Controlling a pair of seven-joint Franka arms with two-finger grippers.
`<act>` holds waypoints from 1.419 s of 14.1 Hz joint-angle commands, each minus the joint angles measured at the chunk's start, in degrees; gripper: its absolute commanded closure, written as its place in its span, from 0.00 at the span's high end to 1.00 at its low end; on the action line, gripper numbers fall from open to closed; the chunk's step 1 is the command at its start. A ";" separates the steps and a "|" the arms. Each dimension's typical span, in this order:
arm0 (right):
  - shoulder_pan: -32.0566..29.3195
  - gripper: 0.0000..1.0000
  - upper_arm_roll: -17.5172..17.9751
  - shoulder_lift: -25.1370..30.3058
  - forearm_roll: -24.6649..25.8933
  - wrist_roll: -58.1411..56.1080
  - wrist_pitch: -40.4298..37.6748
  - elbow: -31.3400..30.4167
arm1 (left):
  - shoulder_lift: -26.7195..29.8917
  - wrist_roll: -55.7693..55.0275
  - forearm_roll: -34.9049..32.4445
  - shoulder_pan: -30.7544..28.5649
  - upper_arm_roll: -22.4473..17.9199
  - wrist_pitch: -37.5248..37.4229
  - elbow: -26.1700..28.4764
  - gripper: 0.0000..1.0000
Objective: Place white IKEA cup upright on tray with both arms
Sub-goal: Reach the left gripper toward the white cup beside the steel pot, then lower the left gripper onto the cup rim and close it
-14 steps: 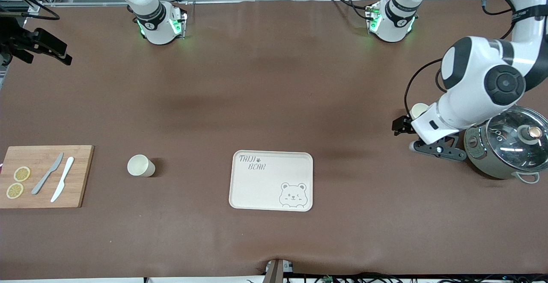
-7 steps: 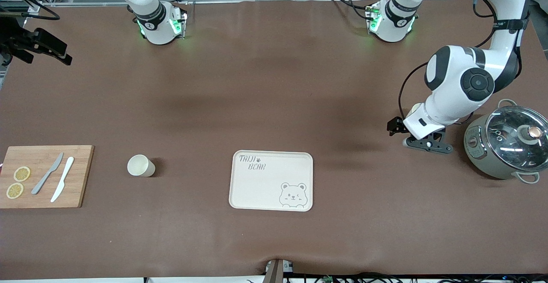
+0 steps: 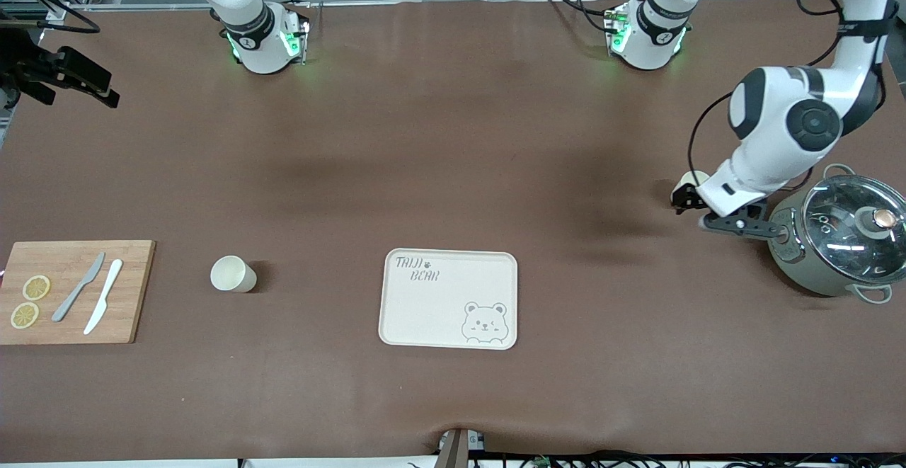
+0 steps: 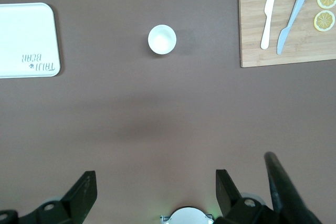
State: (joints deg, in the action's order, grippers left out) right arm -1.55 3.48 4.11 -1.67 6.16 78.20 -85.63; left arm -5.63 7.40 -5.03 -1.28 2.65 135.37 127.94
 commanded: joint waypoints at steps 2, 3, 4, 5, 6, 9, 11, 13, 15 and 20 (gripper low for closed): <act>5.31 1.00 0.48 -1.82 6.48 0.70 0.55 0.73 | 3.26 6.39 -1.12 -5.92 0.69 6.21 6.79 1.00; 6.12 1.00 0.48 -2.17 7.64 0.78 0.81 0.73 | 3.26 6.74 -1.03 -6.19 0.69 8.23 8.19 1.00; 6.04 1.00 0.39 -2.61 7.82 0.79 1.17 0.82 | 3.26 7.01 -1.12 -6.89 0.69 10.07 9.51 1.00; 5.69 1.00 0.39 -2.61 7.65 0.96 2.65 0.91 | 3.35 7.53 -1.12 -7.51 0.69 11.40 10.92 1.00; 5.25 1.00 0.22 -2.61 7.13 1.05 4.14 0.82 | 3.78 7.62 -1.12 -7.51 0.69 12.11 11.80 1.00; 3.40 1.00 0.04 -2.52 6.94 1.22 4.33 1.08 | 4.05 7.63 -1.12 -7.86 0.69 15.18 14.53 1.00; 1.82 1.00 0.04 -2.35 6.94 1.22 4.33 1.34 | 3.96 7.71 -1.12 -8.57 0.69 17.29 16.11 1.00; 0.85 1.00 0.04 -2.44 6.42 0.96 5.38 1.35 | 3.96 8.06 -1.12 -8.83 0.69 17.74 16.90 1.00; -0.11 1.00 0.04 -2.52 5.63 0.43 5.65 1.35 | 3.96 9.81 -1.12 -10.58 0.69 19.14 17.96 1.00; -4.95 1.00 -0.31 -2.52 -4.83 0.35 6.26 0.73 | 3.79 11.05 -1.12 -11.73 0.86 21.16 19.54 1.00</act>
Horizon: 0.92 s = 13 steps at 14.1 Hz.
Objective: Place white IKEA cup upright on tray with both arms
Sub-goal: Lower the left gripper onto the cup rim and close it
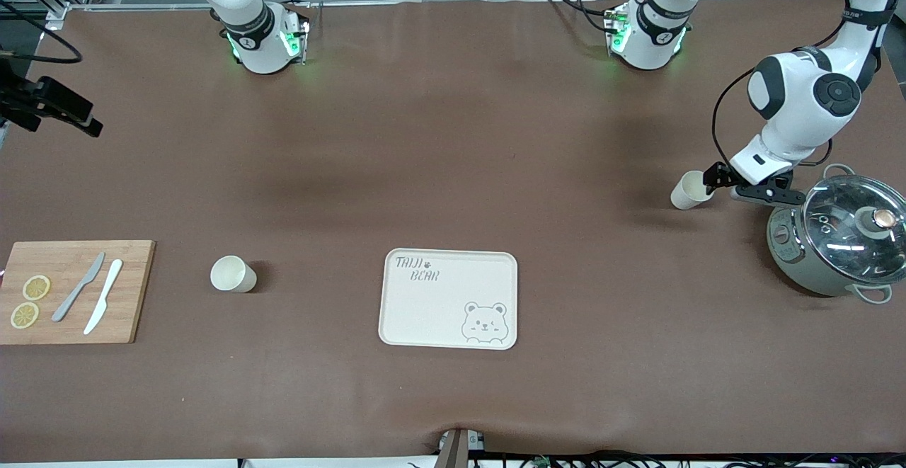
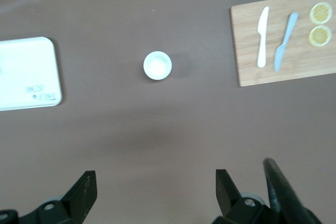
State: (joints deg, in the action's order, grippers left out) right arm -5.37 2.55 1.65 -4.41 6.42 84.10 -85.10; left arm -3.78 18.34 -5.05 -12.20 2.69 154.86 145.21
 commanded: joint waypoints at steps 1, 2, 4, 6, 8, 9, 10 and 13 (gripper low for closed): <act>-1.05 1.00 0.61 -0.06 -2.10 0.08 0.36 0.20 | 1.76 0.12 -1.10 -1.33 0.83 2.37 2.96 1.00; -1.05 1.00 0.70 -0.15 -2.10 -0.01 0.36 0.02 | 1.59 0.20 -1.10 -1.68 0.83 2.90 3.23 1.00; -0.87 1.00 0.70 -0.24 -1.23 -0.01 0.45 -0.07 | 1.58 0.29 -1.10 -1.69 0.83 3.17 3.76 1.00; -0.87 1.00 0.79 -0.24 -0.78 0.69 0.36 0.02 | 1.50 0.29 -1.10 -1.69 0.83 3.17 4.11 1.00; -0.87 1.00 0.79 -0.24 -0.78 0.52 0.45 0.11 | 1.23 0.29 -1.10 -1.69 0.83 3.26 4.11 1.00; -0.96 1.00 0.79 -0.24 -0.78 0.52 0.36 0.11 | 0.97 0.29 -1.10 -1.69 0.83 3.26 4.11 1.00; -0.96 1.00 0.79 -0.33 -0.78 0.43 0.28 0.11 | 0.53 0.29 -1.10 -1.69 0.91 3.35 3.94 1.00; -0.96 1.00 0.79 -1.12 -0.87 0.08 0.80 0.11 | -1.57 0.29 -1.10 -1.69 0.91 5.54 3.85 1.00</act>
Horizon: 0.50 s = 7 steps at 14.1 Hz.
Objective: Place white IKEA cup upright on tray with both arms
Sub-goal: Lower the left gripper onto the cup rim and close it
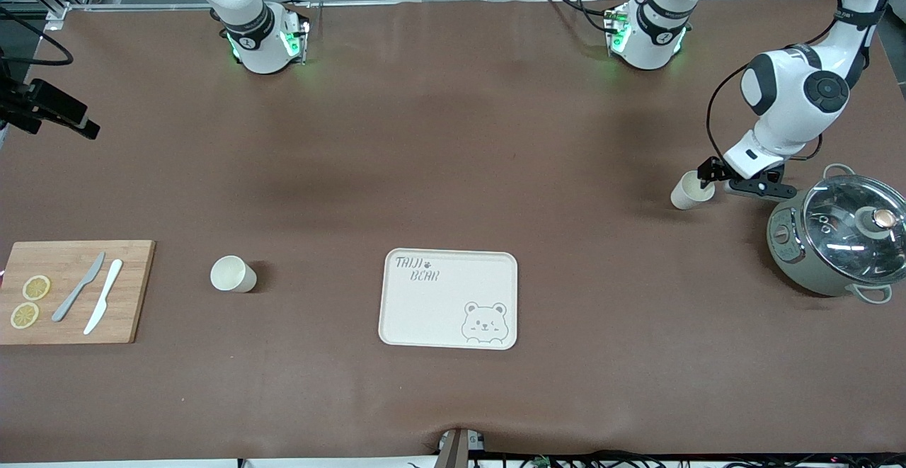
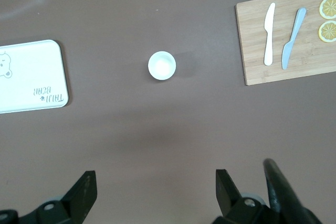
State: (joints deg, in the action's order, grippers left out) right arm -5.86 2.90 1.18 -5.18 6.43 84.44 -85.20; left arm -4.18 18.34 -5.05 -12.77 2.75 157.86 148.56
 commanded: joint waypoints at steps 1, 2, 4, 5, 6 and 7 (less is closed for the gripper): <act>-0.38 1.00 0.44 -0.65 -0.09 0.07 0.20 0.12 | -1.70 0.29 -1.10 -1.03 0.85 3.06 0.41 1.00; -0.38 1.00 0.52 -0.65 -0.09 -0.01 0.28 0.12 | -1.96 0.38 -1.10 -1.03 0.85 3.33 0.41 1.00; 0.32 1.00 0.61 -0.57 0.35 0.68 0.37 0.12 | -2.49 0.38 -1.10 -1.03 0.85 3.50 0.24 1.00; 1.11 1.00 0.61 -0.56 1.13 0.78 0.29 0.03 | -2.41 0.38 -1.10 -1.03 0.85 3.50 0.23 1.00; 1.29 1.00 0.61 -0.48 2.10 0.78 0.37 -0.15 | -2.41 0.38 -1.10 -1.03 0.85 3.50 0.23 1.00; 1.29 1.00 0.70 -0.48 3.15 0.60 0.46 -0.49 | -2.41 0.38 -1.10 -1.03 0.94 3.50 0.15 0.90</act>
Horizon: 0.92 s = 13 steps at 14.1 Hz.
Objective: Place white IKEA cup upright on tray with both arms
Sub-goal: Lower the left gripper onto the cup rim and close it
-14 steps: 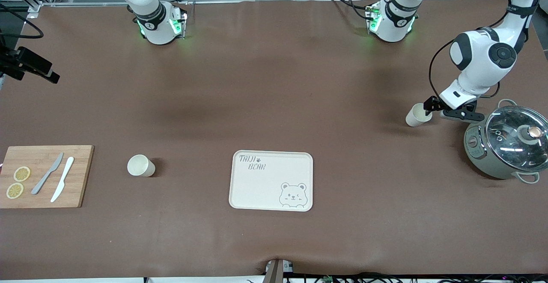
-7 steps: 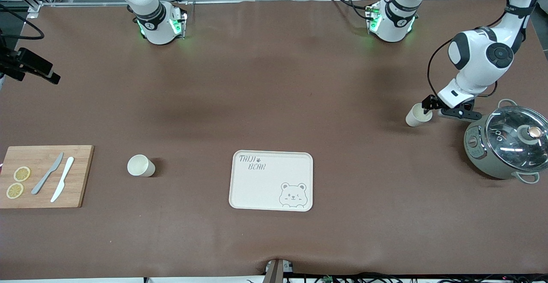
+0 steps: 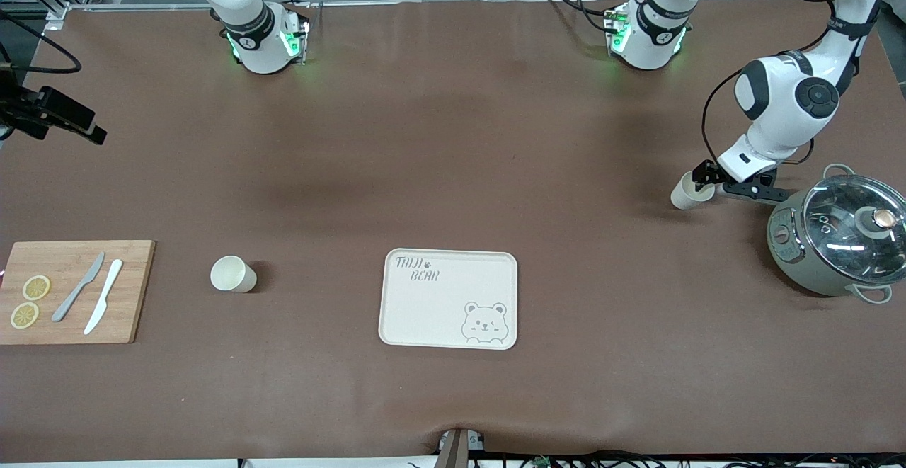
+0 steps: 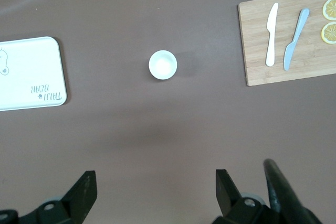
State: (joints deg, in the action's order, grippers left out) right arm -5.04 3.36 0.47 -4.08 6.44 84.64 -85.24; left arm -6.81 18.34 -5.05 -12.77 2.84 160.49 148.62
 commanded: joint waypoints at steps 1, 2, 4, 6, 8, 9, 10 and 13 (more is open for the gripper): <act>0.81 1.00 0.25 0.32 3.01 0.60 1.05 -1.24 | 0.30 0.29 -1.10 -1.03 0.77 0.87 0.10 0.68; 1.78 1.00 0.25 0.50 4.68 0.60 2.45 -2.38 | 0.39 0.20 -1.01 -1.03 0.85 0.87 0.01 0.41; 2.31 1.00 0.25 0.50 5.40 0.60 2.99 -2.74 | 0.39 0.29 -1.01 -1.12 0.76 0.87 -0.08 0.00; 2.31 1.00 0.33 0.50 5.40 0.77 2.81 -2.74 | 0.39 0.29 -1.01 -1.03 0.76 0.87 -0.17 0.00; 2.31 1.00 0.33 0.50 5.40 0.77 2.64 -2.74 | 0.48 0.29 -0.93 -1.12 0.85 0.87 -0.08 0.00; 2.31 1.00 0.25 0.50 5.40 0.77 2.64 -2.74 | 0.48 0.20 -0.58 -1.03 0.85 0.87 -0.08 0.00; 2.31 1.00 0.33 0.50 5.40 0.77 2.72 -2.83 | 0.48 0.20 -0.49 -1.12 0.85 0.87 -0.08 0.00; 2.49 1.00 0.33 0.50 5.40 0.68 2.72 -2.83 | 0.48 -0.06 -0.49 -1.03 0.85 0.87 -0.17 0.00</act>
State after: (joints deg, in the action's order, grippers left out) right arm -2.86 3.52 0.42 0.40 6.45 87.14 -87.59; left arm -5.98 18.34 -5.05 -12.78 3.33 160.69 148.33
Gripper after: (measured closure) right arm 0.000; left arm 0.938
